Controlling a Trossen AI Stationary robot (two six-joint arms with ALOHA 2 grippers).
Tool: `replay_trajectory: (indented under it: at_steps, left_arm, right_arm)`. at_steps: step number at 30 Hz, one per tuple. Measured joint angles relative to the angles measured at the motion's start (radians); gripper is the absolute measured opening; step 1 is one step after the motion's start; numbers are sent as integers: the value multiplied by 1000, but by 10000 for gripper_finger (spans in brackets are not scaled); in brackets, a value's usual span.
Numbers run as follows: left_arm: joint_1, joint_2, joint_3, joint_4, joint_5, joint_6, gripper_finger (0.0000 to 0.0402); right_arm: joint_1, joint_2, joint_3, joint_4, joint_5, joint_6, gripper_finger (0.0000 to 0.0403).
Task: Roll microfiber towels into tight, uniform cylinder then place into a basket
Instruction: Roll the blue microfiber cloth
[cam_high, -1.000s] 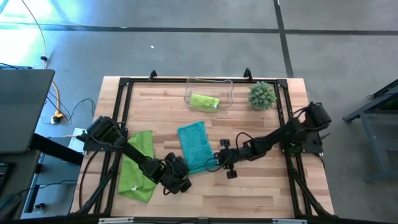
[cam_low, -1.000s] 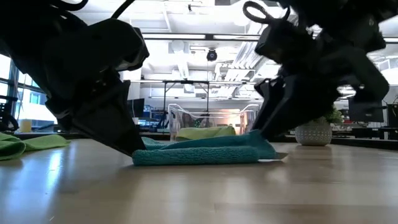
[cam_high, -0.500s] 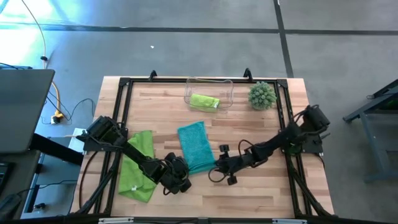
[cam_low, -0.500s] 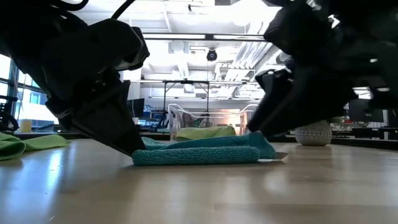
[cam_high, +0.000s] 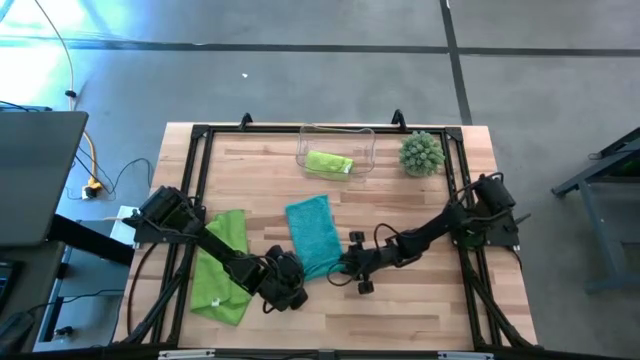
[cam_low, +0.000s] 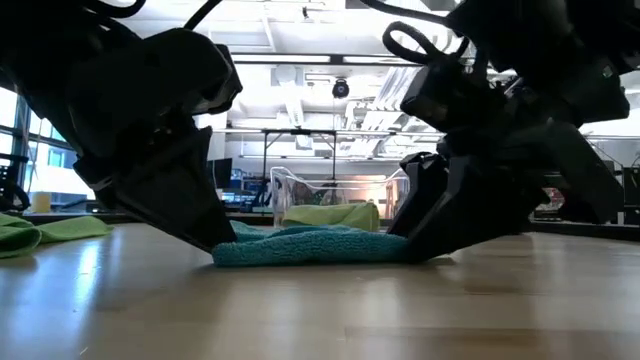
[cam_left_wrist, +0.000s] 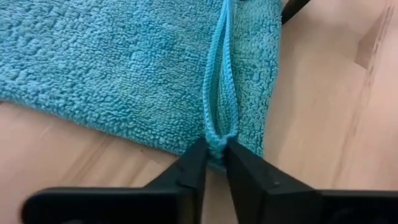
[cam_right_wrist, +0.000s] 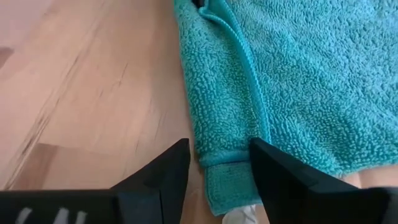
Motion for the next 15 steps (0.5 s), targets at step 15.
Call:
replay_trajectory:
  at_steps: [15]
  left_arm:
    - [-11,-92,0,52,190,403,165]
  right_arm:
    - [-2,6,-2,7,-17,48,148]
